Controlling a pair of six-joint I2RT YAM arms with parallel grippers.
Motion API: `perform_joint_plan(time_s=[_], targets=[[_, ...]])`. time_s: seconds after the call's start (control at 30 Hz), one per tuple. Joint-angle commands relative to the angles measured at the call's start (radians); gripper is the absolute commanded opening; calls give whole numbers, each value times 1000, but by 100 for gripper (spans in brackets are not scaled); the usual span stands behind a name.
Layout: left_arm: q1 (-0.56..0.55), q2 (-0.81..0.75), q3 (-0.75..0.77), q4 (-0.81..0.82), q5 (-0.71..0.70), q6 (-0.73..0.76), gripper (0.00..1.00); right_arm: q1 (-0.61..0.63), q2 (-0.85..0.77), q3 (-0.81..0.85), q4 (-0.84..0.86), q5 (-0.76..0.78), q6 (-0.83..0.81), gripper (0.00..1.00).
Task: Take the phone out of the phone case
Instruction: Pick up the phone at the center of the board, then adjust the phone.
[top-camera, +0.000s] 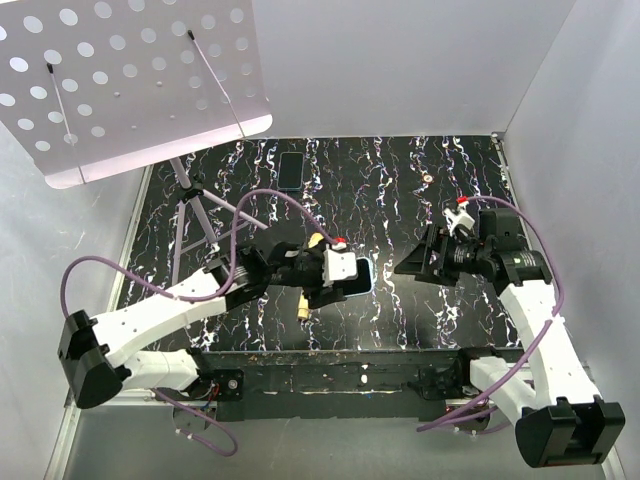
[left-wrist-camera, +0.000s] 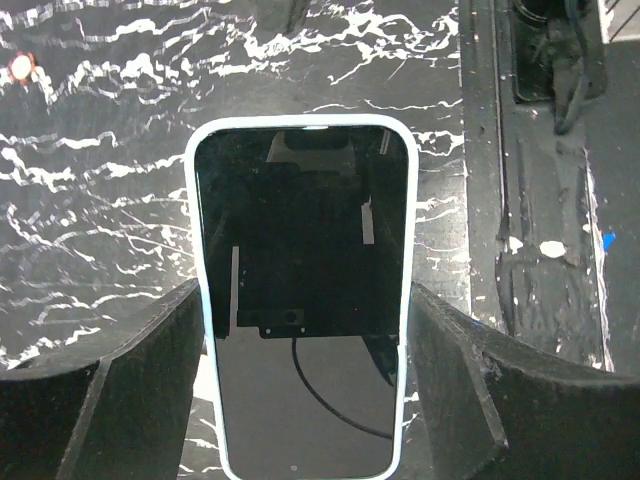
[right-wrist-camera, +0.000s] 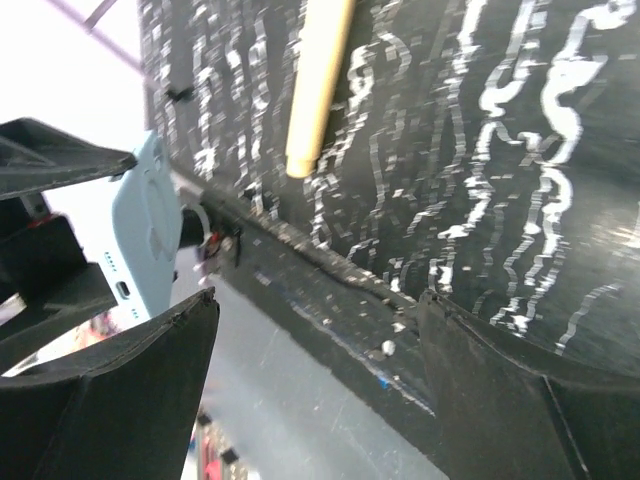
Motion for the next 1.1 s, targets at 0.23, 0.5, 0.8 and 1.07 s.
perform_joint_plan(time_s=[0.23, 0.5, 0.8, 1.07], targets=[[2, -52, 48, -138, 94, 225, 0, 259, 97, 68, 279, -291, 130, 82], [2, -46, 68, -155, 117, 222, 0, 373, 191, -1, 408, -204, 209, 71], [2, -62, 69, -76, 38, 132, 12, 471, 239, -59, 702, -241, 400, 9], [2, -143, 11, 190, -257, -315, 98, 465, 90, -157, 853, 12, 539, 1]])
